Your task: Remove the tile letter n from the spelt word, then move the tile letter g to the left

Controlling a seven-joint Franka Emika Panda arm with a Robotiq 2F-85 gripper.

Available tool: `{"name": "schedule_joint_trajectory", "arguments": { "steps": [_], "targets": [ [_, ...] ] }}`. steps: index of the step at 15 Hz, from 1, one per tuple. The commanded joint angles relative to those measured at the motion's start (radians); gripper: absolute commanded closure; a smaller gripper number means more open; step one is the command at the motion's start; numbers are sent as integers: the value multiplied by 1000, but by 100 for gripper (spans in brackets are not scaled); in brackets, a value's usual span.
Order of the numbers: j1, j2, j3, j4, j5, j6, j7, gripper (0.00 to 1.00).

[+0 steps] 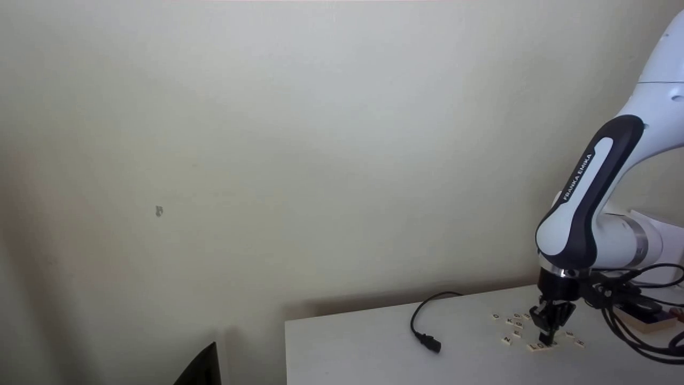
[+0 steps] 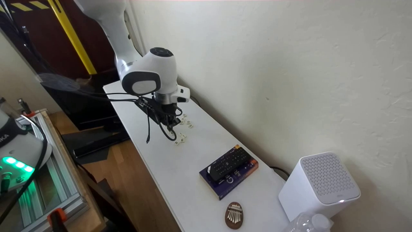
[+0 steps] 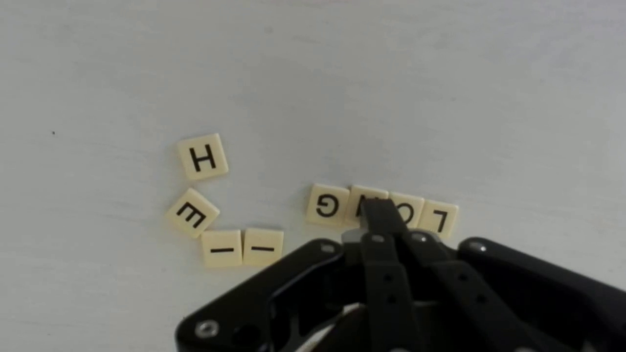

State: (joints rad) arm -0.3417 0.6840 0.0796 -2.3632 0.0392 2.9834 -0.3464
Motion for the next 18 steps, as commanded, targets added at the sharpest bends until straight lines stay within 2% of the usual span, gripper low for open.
{"name": "schedule_joint_trajectory", "arguments": {
  "steps": [1, 13, 18],
  "targets": [
    [1, 28, -8, 25, -38, 1, 16, 100],
    [-30, 78, 24, 100, -30, 17, 7, 100],
    [-58, 47, 41, 80, -27, 23, -3, 100]
  ]
}}
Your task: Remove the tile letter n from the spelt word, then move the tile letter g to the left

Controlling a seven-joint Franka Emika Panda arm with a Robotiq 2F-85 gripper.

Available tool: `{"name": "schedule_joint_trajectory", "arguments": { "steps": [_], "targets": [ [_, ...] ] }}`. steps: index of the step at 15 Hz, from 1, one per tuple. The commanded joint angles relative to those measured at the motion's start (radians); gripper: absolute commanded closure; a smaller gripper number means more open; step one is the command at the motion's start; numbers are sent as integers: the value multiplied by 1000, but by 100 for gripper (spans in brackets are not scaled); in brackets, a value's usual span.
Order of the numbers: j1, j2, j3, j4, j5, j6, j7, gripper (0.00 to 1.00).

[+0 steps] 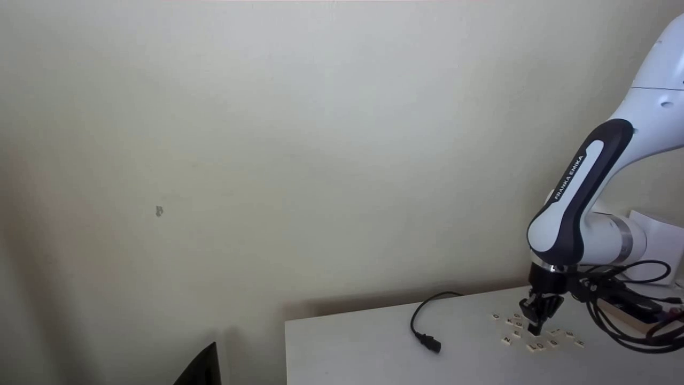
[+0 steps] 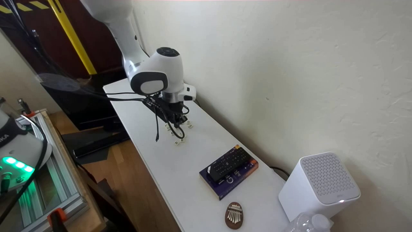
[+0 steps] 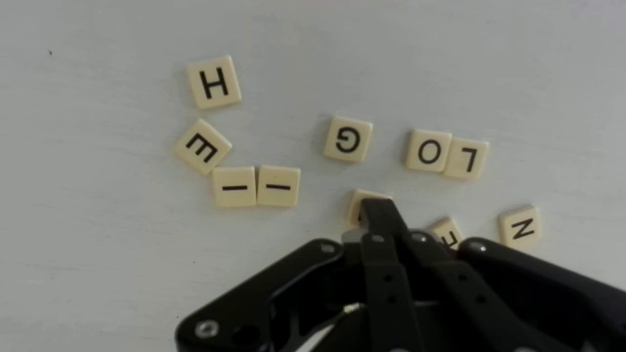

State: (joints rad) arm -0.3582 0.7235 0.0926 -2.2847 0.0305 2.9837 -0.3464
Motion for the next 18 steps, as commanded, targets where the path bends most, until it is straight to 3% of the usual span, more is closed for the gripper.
{"name": "schedule_joint_trajectory", "arguments": {
  "steps": [1, 8, 18],
  "targets": [
    [-51, -3, 35, -8, -17, 30, -5, 100],
    [-121, -49, 80, -62, -29, 91, -4, 100],
    [-44, -92, -26, -111, -85, 13, 9, 100]
  ]
}}
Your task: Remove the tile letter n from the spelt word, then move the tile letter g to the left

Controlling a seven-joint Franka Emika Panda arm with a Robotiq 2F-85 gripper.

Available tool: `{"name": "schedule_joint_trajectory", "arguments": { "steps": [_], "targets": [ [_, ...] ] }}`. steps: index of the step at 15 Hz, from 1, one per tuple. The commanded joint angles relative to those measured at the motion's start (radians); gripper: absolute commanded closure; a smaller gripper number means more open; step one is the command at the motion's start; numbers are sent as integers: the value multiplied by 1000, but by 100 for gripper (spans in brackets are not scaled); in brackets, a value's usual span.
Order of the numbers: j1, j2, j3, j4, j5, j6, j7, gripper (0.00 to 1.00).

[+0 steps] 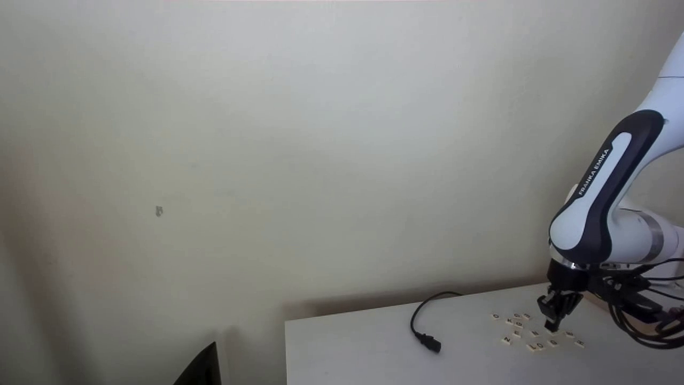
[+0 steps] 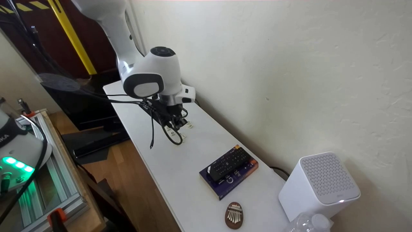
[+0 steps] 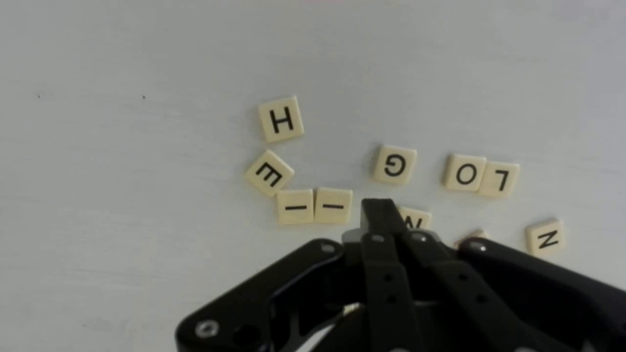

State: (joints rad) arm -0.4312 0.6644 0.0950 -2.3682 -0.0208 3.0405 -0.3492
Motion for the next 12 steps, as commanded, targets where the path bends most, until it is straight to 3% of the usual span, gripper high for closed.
{"name": "schedule_joint_trajectory", "arguments": {
  "steps": [1, 12],
  "targets": [
    [31, -31, -29, -28, -36, -53, 9, 100],
    [32, -9, -22, 1, -31, -111, -2, 100]
  ]
}}
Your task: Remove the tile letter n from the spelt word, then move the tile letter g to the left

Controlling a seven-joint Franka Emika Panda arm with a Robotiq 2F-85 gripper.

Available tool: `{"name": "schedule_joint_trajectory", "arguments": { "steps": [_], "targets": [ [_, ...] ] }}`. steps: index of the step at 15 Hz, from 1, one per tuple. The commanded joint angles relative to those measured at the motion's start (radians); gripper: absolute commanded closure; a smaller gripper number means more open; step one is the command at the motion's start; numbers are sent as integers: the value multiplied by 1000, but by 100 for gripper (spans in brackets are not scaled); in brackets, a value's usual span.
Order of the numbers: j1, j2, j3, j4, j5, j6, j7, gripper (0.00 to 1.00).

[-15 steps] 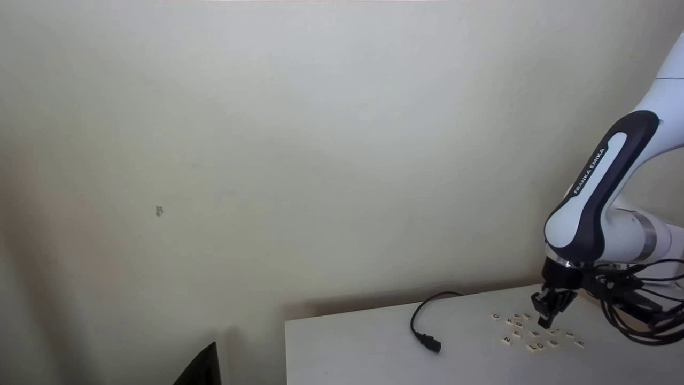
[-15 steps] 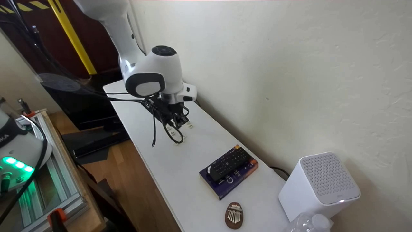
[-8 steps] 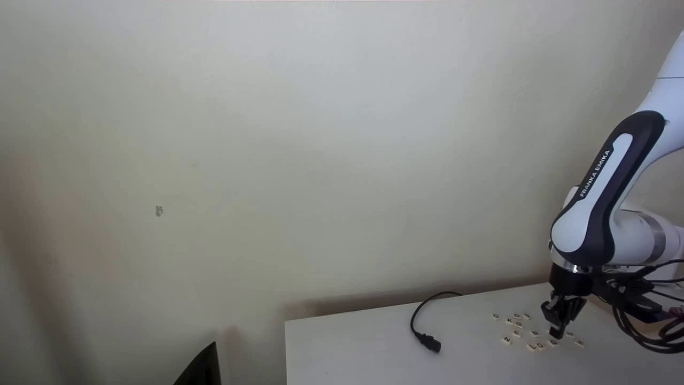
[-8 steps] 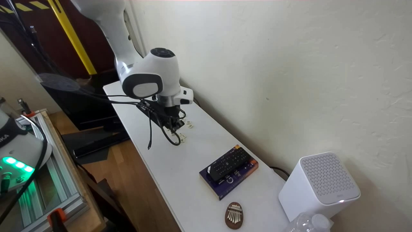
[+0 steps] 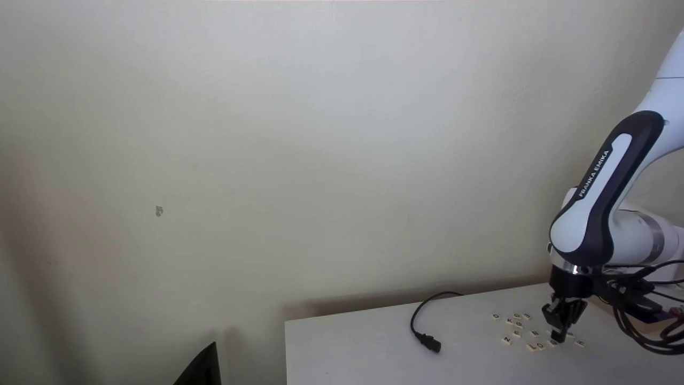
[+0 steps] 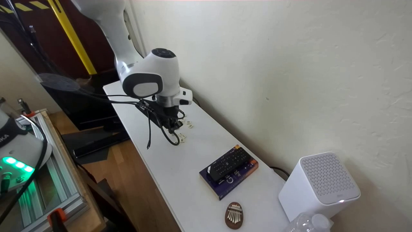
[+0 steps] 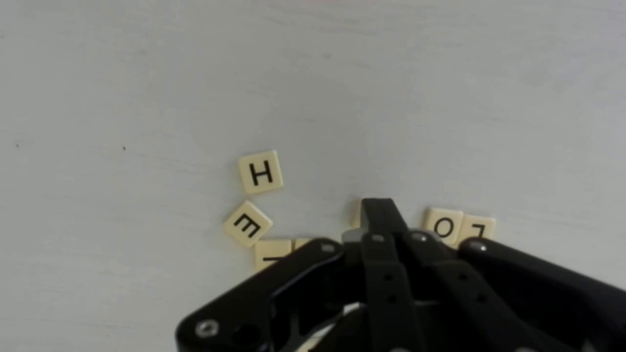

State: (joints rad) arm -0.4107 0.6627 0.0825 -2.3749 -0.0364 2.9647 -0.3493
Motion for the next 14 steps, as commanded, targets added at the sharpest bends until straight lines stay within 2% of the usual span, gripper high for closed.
{"name": "schedule_joint_trajectory", "arguments": {
  "steps": [1, 14],
  "targets": [
    [13, -5, -9, 10, -15, -40, -2, 100],
    [25, 17, -22, 55, -12, -78, -5, 100]
  ]
}}
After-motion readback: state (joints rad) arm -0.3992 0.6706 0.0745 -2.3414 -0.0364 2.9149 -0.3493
